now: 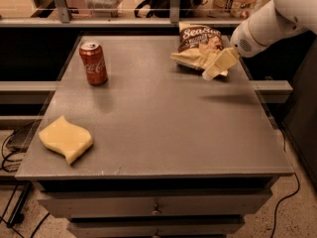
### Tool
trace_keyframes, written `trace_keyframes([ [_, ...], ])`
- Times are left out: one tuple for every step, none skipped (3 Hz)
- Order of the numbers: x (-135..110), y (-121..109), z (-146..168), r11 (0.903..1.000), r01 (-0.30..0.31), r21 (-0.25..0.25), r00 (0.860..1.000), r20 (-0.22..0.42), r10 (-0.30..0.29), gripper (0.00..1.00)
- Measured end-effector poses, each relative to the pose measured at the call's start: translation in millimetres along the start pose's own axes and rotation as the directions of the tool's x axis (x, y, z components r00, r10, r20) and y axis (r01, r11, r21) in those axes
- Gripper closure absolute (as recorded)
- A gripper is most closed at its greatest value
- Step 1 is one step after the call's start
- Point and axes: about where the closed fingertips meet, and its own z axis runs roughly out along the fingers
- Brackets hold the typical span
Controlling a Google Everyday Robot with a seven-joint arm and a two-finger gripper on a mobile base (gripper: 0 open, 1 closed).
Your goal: Move brown chip bag near sponge
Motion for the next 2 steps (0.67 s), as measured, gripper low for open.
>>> trace_keyframes([
  [8.1,-22.9,20.5,0.9973,-0.07,0.022,0.997,0.016,0.07,0.0],
  [11.2,-35.8,40.4,0.9921,-0.125,0.011,0.991,0.046,0.124,0.1],
])
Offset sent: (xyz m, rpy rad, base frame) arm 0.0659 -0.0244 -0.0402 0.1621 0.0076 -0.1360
